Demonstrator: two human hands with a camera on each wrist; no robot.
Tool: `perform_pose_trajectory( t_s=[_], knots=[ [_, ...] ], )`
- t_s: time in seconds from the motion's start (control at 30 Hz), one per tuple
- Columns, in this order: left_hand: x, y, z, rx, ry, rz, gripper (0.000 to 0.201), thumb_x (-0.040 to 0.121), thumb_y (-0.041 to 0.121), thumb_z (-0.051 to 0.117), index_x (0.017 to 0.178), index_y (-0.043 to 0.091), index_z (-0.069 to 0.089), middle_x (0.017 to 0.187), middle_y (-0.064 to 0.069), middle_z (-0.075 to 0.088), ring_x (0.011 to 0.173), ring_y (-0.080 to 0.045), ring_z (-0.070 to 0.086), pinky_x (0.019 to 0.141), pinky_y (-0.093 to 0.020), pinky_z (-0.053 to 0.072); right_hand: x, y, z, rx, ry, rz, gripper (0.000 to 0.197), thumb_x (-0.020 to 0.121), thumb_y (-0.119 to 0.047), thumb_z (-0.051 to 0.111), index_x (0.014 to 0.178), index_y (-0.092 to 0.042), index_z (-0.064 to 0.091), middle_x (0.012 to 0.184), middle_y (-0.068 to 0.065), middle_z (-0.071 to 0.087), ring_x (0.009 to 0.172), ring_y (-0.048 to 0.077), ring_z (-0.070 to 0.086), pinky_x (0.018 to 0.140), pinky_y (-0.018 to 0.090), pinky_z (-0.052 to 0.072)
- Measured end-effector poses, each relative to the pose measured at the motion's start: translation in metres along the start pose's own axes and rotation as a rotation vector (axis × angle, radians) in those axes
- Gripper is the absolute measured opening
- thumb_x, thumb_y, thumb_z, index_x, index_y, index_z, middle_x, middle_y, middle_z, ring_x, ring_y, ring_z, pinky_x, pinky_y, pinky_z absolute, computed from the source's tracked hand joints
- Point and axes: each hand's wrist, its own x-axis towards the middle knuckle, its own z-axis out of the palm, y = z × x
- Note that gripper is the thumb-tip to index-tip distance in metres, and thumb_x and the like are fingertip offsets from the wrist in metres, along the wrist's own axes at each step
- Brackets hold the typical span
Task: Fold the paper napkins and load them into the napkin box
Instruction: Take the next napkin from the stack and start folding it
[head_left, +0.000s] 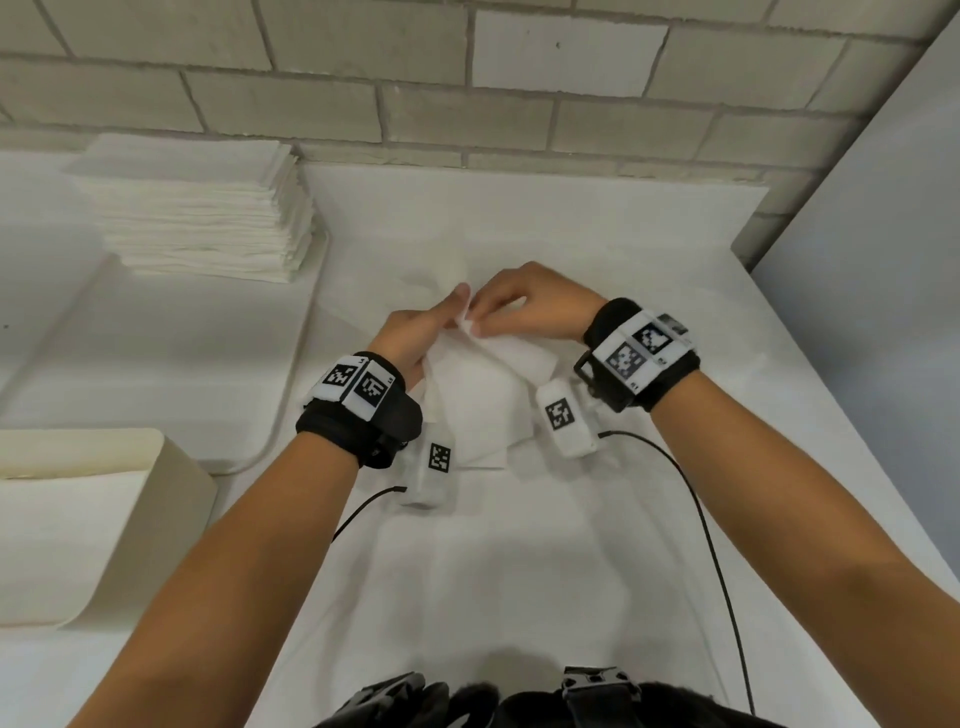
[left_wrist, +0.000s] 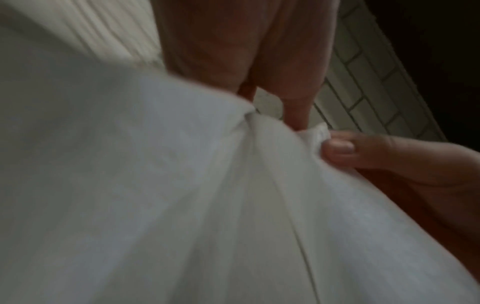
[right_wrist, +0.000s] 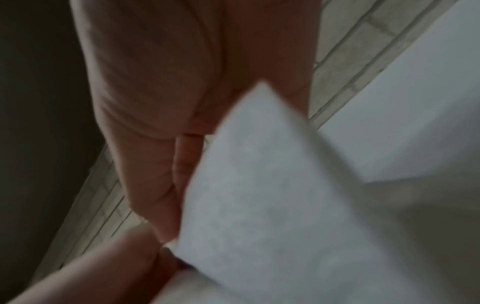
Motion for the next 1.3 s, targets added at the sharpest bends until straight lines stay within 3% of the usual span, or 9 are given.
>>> perform_pose_trajectory(
  t_s=[0.17,0.27,0.33,0.47,0.7,0.87,1.0,1.2,1.3],
  knots=[
    [-0.007,0.002,-0.003,-0.093,-0.076,0.005,0.072,0.074,0.05,0.072,0.12,-0.003,0.057,0.111,-0.015,0.068,0.1,-0.025,0.068,0.091,-0.035,0.052,-0.005,0.003,0.018,0.019,-0.059,-0.053,0.02,0.085,-0.02,0.068,0.1,-0.008,0.072,0.106,-0.002,0.057,0.113,0.011,0.05,0.087,0.003,0.031],
    [-0.01,0.0,-0.005,-0.077,-0.005,0.05,0.048,0.086,0.025,0.066,0.123,-0.004,0.055,0.116,-0.017,0.065,0.103,-0.027,0.065,0.093,-0.038,0.051,-0.003,0.004,0.02,0.098,0.016,-0.064,0.034,0.089,-0.029,0.061,0.102,0.001,0.07,0.106,0.014,0.061,0.1,0.021,0.056,0.089,0.021,0.041],
    [-0.01,-0.001,-0.009,-0.118,0.016,0.061,0.039,0.091,0.014,0.059,0.126,-0.002,0.053,0.121,-0.016,0.063,0.108,-0.028,0.062,0.099,-0.04,0.047,0.007,0.013,0.015,0.11,0.22,-0.013,0.037,0.087,-0.043,0.06,0.106,-0.013,0.07,0.114,0.01,0.062,0.099,0.012,0.056,0.09,0.023,0.041],
    [-0.014,0.006,-0.015,-0.156,-0.041,0.099,0.041,0.094,0.024,0.054,0.13,0.003,0.05,0.124,-0.011,0.061,0.113,-0.025,0.06,0.104,-0.041,0.042,0.012,0.02,0.001,0.39,0.175,0.223,0.041,0.089,-0.038,0.059,0.126,-0.019,0.054,0.121,0.001,0.057,0.114,0.014,0.054,0.09,0.03,0.049],
    [-0.014,0.017,-0.027,-0.161,0.04,0.165,0.047,0.094,0.051,0.041,0.115,0.013,0.057,0.122,-0.005,0.063,0.113,-0.018,0.06,0.107,-0.037,0.04,0.01,0.009,0.008,0.558,0.256,0.101,0.003,0.086,-0.009,0.065,0.087,-0.012,0.066,0.087,0.003,0.066,0.076,0.014,0.062,0.074,0.026,0.055],
    [-0.013,0.018,-0.036,-0.19,0.065,0.195,0.036,0.095,0.049,0.04,0.097,0.021,0.061,0.107,0.002,0.068,0.104,-0.014,0.063,0.099,-0.032,0.045,0.007,0.008,-0.003,0.522,0.375,0.151,0.006,0.085,-0.015,0.066,0.079,-0.016,0.065,0.082,-0.001,0.063,0.074,0.012,0.059,0.068,0.027,0.052],
    [-0.013,0.022,-0.048,-0.191,0.084,0.215,0.036,0.097,0.034,0.047,0.123,0.009,0.053,0.105,0.0,0.066,0.099,-0.015,0.064,0.09,-0.03,0.05,0.003,0.008,-0.024,0.468,0.584,0.158,0.017,0.087,-0.012,0.06,0.075,-0.022,0.056,0.074,-0.004,0.055,0.062,0.007,0.05,0.05,0.016,0.04],
    [-0.017,0.04,-0.055,-0.102,0.096,0.242,0.04,0.092,0.025,0.058,0.126,0.004,0.053,0.119,-0.009,0.062,0.107,-0.023,0.061,0.098,-0.036,0.046,-0.009,-0.011,-0.054,0.333,0.723,-0.013,0.036,0.083,-0.005,0.054,0.113,-0.024,0.054,0.074,-0.005,0.054,0.069,0.007,0.053,0.066,0.019,0.045],
    [-0.023,0.048,-0.058,-0.097,0.068,0.289,0.032,0.089,0.026,0.062,0.116,0.009,0.06,0.111,-0.005,0.066,0.1,-0.019,0.065,0.09,-0.033,0.05,-0.017,-0.018,-0.061,0.065,0.783,-0.033,0.036,0.086,-0.002,0.044,0.112,-0.022,0.06,0.087,-0.008,0.055,0.068,0.001,0.047,0.064,0.016,0.042]
  ],
)
